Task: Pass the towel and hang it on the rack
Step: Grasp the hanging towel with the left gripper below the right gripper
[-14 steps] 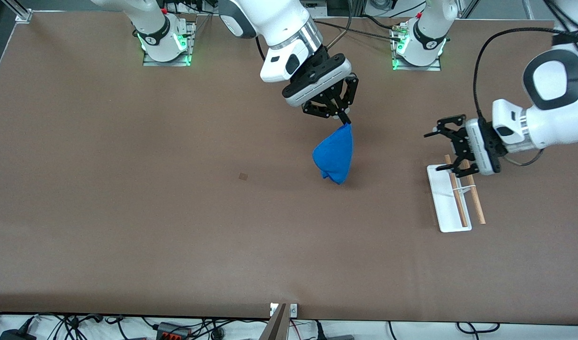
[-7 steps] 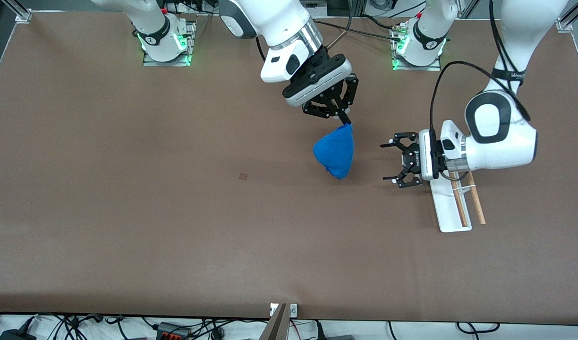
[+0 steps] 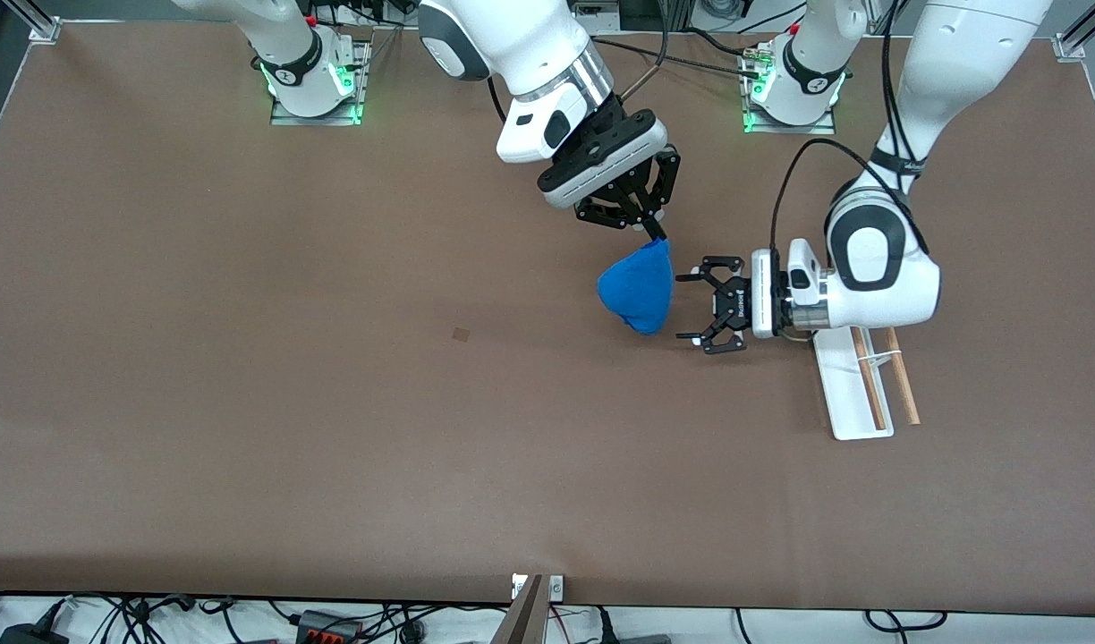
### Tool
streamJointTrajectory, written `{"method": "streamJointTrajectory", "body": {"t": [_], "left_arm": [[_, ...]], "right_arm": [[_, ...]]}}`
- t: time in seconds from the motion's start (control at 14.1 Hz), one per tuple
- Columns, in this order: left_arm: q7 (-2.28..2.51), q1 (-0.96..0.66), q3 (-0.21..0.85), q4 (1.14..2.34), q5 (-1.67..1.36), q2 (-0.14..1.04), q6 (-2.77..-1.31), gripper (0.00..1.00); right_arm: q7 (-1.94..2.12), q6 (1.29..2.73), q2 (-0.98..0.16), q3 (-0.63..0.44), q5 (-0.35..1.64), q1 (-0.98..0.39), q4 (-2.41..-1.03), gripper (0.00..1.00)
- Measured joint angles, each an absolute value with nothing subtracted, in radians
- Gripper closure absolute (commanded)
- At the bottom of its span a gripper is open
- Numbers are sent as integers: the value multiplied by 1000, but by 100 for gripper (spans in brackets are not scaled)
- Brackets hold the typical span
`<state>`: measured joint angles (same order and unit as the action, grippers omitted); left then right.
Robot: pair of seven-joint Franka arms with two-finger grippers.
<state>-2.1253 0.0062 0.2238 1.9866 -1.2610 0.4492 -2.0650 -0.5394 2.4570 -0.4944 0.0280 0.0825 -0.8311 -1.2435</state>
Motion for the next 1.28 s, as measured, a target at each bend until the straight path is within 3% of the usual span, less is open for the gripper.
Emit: {"method": "streamJointTrajectory", "body": {"t": [0.21, 0.43, 0.5, 0.64, 0.71, 0.92, 1.28], "left_arm": [[-2201, -35, 225, 1987, -1370, 473, -2100, 0], [-2232, -65, 225, 1985, -1402, 479, -2133, 11], [-2240, -74, 226, 1982, -1424, 479, -2136, 24], [-2287, -93, 226, 1979, -1479, 480, -2139, 71], [-2315, -99, 226, 1979, -1503, 482, -2139, 81], [-2345, -103, 224, 1973, -1517, 508, -2141, 99], [-2354, -100, 209, 1937, -1515, 520, -2143, 99]], "right_arm": [[-539, 2457, -494, 28, 82, -832, -1245, 100], [-539, 2457, -495, 28, 82, -832, -1247, 100], [-539, 2457, -495, 28, 82, -832, -1247, 100], [-539, 2457, -495, 28, 82, -833, -1247, 100], [-539, 2457, -495, 28, 82, -833, -1247, 100], [-539, 2457, -495, 28, 82, -833, -1248, 100], [-539, 2457, -495, 28, 82, -833, -1249, 100]]}}
